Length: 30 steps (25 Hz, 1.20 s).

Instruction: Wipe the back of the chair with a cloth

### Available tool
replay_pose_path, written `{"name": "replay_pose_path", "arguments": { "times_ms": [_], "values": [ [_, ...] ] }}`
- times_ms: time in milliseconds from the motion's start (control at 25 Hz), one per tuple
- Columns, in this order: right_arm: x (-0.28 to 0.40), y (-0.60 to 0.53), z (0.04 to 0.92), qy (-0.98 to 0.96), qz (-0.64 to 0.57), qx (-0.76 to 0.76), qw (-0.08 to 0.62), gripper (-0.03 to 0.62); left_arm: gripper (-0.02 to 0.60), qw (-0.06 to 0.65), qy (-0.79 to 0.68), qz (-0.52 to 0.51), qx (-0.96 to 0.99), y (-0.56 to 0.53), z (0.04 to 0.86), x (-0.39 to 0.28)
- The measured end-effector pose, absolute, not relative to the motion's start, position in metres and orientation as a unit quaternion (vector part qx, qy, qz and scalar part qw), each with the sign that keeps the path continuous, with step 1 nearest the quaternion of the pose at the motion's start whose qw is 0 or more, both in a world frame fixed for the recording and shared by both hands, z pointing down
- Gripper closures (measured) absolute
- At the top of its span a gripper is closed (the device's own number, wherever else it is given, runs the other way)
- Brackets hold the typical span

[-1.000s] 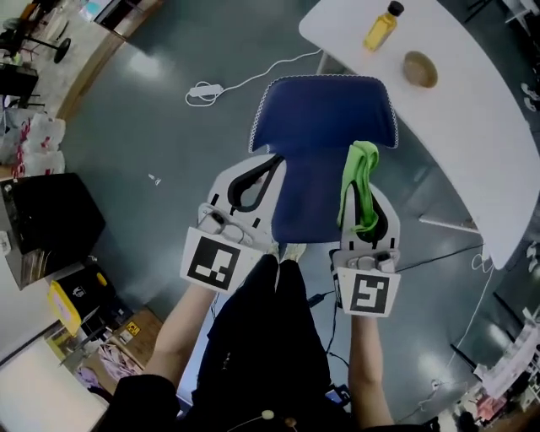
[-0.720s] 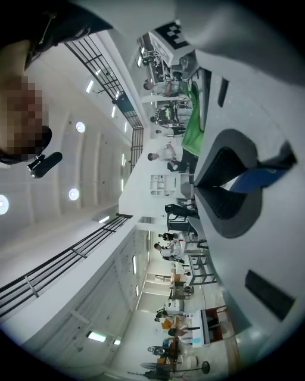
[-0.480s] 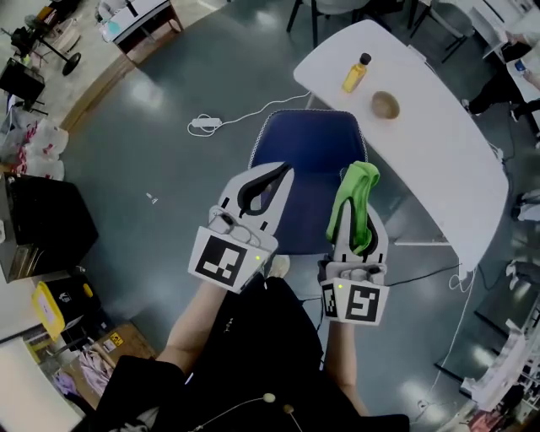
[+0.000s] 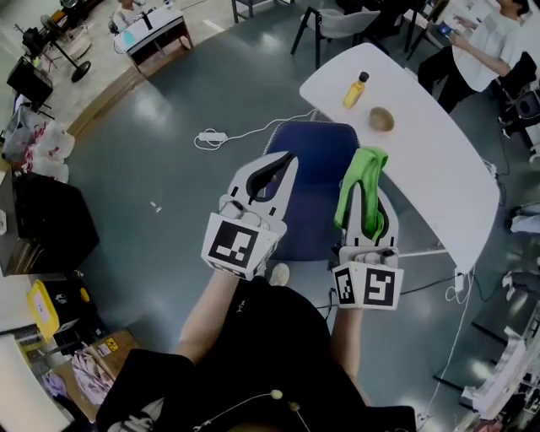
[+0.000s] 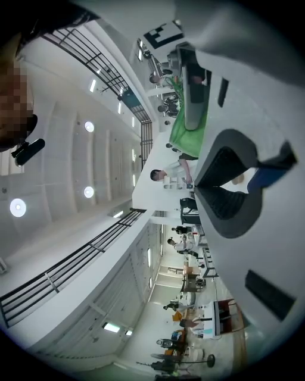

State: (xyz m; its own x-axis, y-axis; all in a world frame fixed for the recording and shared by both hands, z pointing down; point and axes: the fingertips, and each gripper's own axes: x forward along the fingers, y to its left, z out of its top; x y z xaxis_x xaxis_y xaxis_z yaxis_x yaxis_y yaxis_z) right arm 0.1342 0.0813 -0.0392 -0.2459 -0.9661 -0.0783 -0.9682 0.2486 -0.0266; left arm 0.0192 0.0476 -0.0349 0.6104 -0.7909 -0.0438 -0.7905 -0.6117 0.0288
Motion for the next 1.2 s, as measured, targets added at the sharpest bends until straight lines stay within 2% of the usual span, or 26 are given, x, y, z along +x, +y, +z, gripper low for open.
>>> {"name": "replay_pose_path", "arguments": {
  "times_ms": [480,720,1200],
  "values": [
    [0.125,0.090,-0.058,0.798,0.027,-0.602,0.032,0.540,0.578,-0.024,-0.433,-0.049,0.900,0.064,-0.059,0.020],
    [0.128,0.094,-0.058,0.787,0.050,-0.615,-0.002,0.544,0.578,-0.029,-0.426,-0.051,0.903,0.069,-0.062,0.022],
    [0.126,0.104,-0.062,0.783,0.035,-0.621,0.007,0.545,0.578,-0.035,-0.434,-0.067,0.898,0.076,-0.072,0.009]
  ]
}}
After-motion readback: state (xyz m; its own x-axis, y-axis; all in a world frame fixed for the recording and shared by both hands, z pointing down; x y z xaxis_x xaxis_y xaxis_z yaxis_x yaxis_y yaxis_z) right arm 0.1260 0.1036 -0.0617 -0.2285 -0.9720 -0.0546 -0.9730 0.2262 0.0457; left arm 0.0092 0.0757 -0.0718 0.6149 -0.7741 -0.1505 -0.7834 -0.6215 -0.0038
